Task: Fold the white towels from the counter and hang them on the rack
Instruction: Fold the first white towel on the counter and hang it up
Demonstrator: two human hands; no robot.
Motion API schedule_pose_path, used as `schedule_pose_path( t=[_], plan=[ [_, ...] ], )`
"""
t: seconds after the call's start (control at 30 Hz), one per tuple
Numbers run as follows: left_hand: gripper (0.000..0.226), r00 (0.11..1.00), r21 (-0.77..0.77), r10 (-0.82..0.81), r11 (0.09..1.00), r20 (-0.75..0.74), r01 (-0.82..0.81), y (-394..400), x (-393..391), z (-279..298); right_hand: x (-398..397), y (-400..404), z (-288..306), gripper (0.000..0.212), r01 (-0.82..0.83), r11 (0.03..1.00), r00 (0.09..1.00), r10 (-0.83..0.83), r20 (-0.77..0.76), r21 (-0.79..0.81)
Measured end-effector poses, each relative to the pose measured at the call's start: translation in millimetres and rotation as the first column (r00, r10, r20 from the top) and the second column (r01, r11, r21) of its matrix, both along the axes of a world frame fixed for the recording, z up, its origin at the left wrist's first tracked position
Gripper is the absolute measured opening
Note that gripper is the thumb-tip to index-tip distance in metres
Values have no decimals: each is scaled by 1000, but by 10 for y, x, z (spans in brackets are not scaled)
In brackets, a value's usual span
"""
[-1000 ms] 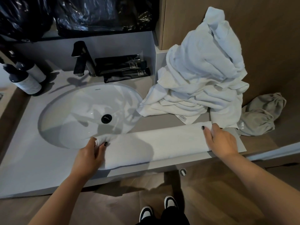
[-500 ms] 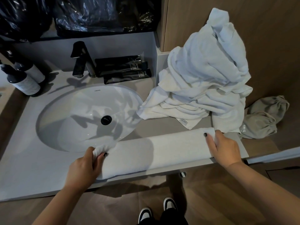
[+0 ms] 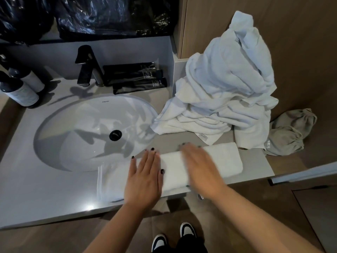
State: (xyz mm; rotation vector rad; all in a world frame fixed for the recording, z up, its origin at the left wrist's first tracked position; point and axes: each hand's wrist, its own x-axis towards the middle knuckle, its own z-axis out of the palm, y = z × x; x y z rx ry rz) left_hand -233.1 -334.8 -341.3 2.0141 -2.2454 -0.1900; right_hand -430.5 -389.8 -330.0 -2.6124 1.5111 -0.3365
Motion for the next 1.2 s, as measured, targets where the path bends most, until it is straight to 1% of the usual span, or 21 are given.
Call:
schedule_pose_path(
  t=[0.03, 0.07, 0.1, 0.13, 0.2, 0.23, 0.33, 0.5, 0.6, 0.67, 0.7, 0.77, 0.83, 0.93, 1.03, 1.13, 1.2],
  plan=[
    [58, 1000, 7, 10, 1000, 18, -10, -2, 0, -42, 152, 75, -22, 80, -88, 995, 993, 91, -72, 45],
    [59, 999, 11, 20, 1000, 29, -20, -6, 13, -64, 273, 126, -57, 86, -127, 988, 981, 138, -138, 82],
    [58, 999, 8, 25, 1000, 37, -26, -11, 23, -84, 352, 158, -90, 90, -132, 983, 972, 153, -176, 125],
    [58, 999, 7, 29, 1000, 40, -29, -12, 30, -86, 385, 167, -136, 88, -132, 982, 969, 157, -189, 135],
    [59, 999, 14, 29, 999, 28, -29, -16, 41, -82, 352, 136, -167, 66, -146, 986, 972, 159, -174, 84],
    [60, 999, 25, 33, 999, 22, -34, -13, 51, -76, 311, 113, -160, 60, -152, 985, 972, 164, -171, 83],
    [65, 996, 63, 83, 994, 21, -84, 7, 136, -44, 151, 36, -184, 60, -165, 980, 966, 183, -183, 109],
    [76, 993, 83, 104, 991, 61, -108, 116, 472, -80, -79, -23, -143, 65, -60, 987, 967, 95, -235, 151],
    [77, 993, 87, 84, 992, 83, -91, 164, 693, -65, -366, -74, -115, 71, 37, 988, 979, -5, -202, 152],
    [78, 994, 98, 59, 993, 92, -68, 180, 799, -52, -595, -125, -118, 74, 83, 984, 974, -46, -221, 159],
    [79, 995, 104, 47, 993, 87, -56, 182, 856, -52, -675, -149, -120, 74, 88, 984, 970, -49, -238, 156],
    [79, 1000, 107, 13, 994, 26, -15, 176, 1002, -57, -768, -202, -114, 75, 63, 986, 964, -20, -265, 156],
    [77, 998, 94, -37, 995, -51, 41, 168, 1161, -59, -851, -256, -104, 75, 14, 982, 965, 35, -258, 186],
    [73, 988, 76, -95, 992, -123, 105, 170, 1285, -68, -979, -306, -94, 76, -55, 976, 972, 101, -212, 211],
    [71, 980, 65, -100, 992, -171, 112, 139, 1283, -100, -1007, -310, -133, 79, -38, 977, 986, 70, -151, 208],
    [70, 982, 69, -123, 989, -141, 133, 128, 1295, -111, -980, -344, -156, 80, -18, 978, 995, 38, -90, 208],
    [71, 986, 118, -149, 981, -73, 157, 130, 1313, -101, -965, -337, -151, 82, 9, 975, 998, 6, -68, 224]
  ],
)
